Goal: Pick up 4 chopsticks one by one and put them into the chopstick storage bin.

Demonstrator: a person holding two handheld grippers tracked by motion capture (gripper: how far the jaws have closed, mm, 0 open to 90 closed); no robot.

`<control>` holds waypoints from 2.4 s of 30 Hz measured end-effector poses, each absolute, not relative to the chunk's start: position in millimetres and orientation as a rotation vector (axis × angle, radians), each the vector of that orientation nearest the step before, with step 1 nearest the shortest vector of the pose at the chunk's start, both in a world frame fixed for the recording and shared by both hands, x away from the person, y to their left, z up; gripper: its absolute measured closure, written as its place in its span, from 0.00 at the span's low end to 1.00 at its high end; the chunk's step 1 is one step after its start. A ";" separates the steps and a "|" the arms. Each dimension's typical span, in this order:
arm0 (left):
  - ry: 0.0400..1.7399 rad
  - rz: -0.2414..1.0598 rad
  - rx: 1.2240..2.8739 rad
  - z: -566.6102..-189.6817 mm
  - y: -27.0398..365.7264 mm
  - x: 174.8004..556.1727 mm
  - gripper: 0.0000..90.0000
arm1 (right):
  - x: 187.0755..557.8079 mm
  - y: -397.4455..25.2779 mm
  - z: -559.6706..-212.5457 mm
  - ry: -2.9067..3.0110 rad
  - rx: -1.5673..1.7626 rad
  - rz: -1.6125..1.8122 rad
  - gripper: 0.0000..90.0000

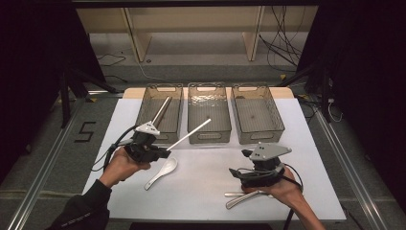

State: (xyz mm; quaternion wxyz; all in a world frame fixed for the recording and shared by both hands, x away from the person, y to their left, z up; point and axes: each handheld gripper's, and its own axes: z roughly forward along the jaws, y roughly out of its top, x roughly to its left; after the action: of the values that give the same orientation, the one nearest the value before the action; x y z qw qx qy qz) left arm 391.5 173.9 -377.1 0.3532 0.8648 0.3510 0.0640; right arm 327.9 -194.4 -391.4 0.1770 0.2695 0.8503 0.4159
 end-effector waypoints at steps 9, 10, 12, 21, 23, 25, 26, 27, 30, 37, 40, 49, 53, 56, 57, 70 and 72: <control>1.046 0.214 2.135 -372.3 199.4 414.5 0.94 | 313.3 -206.7 -396.8 2.393 0.842 1.210 0.28; 1.060 0.223 2.122 -371.4 202.5 416.9 0.94 | 312.0 -207.7 -397.2 2.386 0.851 1.212 0.28; 1.091 0.239 2.098 -369.8 208.4 422.4 0.94 | 309.5 -209.5 -397.4 2.381 0.864 1.221 0.27; 1.225 0.278 2.015 -366.8 227.8 454.3 0.94 | 300.1 -214.5 -398.3 2.364 0.898 1.246 0.26; 1.248 0.289 2.006 -366.1 229.1 461.3 0.94 | 298.4 -215.0 -398.2 2.365 0.903 1.251 0.26; 1.266 0.303 1.998 -366.1 229.8 468.7 0.94 | 297.3 -215.2 -397.8 2.362 0.903 1.255 0.26; 1.275 0.305 1.997 -366.6 229.9 472.5 0.94 | 296.7 -215.3 -397.5 2.364 0.902 1.258 0.26; 1.285 0.308 1.998 -367.6 229.7 476.3 0.94 | 296.0 -215.2 -397.4 2.362 0.901 1.259 0.26; 1.320 0.314 2.001 -371.4 229.0 487.1 0.94 | 294.2 -215.4 -396.7 2.362 0.901 1.265 0.26; 1.384 0.320 2.000 -382.0 224.2 509.2 0.94 | 292.4 -214.9 -396.2 2.368 0.892 1.271 0.25; 1.405 0.322 1.999 -385.4 221.0 517.0 0.94 | 292.1 -214.9 -396.0 2.368 0.892 1.273 0.25; 1.445 0.323 2.012 -392.5 211.0 533.1 0.94 | 291.9 -214.9 -396.0 2.369 0.883 1.281 0.25; 1.466 0.312 2.033 -398.7 208.4 537.9 0.94 | 291.8 -214.6 -396.3 2.371 0.881 1.280 0.25; 1.472 0.300 2.034 -402.9 205.4 539.3 0.94 | 291.8 -214.9 -396.0 2.373 0.883 1.280 0.26; 1.472 0.300 2.038 -404.4 204.2 539.6 0.93 | 291.9 -214.9 -396.0 2.374 0.883 1.280 0.26; 1.394 0.285 2.022 -397.1 198.5 527.2 0.50 | 291.8 -217.2 -393.9 2.359 0.884 1.294 0.26; 1.366 0.268 2.005 -392.7 198.9 518.2 0.44 | 292.2 -218.3 -393.9 2.354 0.890 1.290 0.26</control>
State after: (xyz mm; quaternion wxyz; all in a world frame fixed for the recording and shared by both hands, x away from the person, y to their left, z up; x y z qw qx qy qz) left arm 518.2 198.9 -392.7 0.3431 0.7715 0.5257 0.1033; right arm 292.2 -218.3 -393.9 0.1563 0.3108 0.8221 0.4506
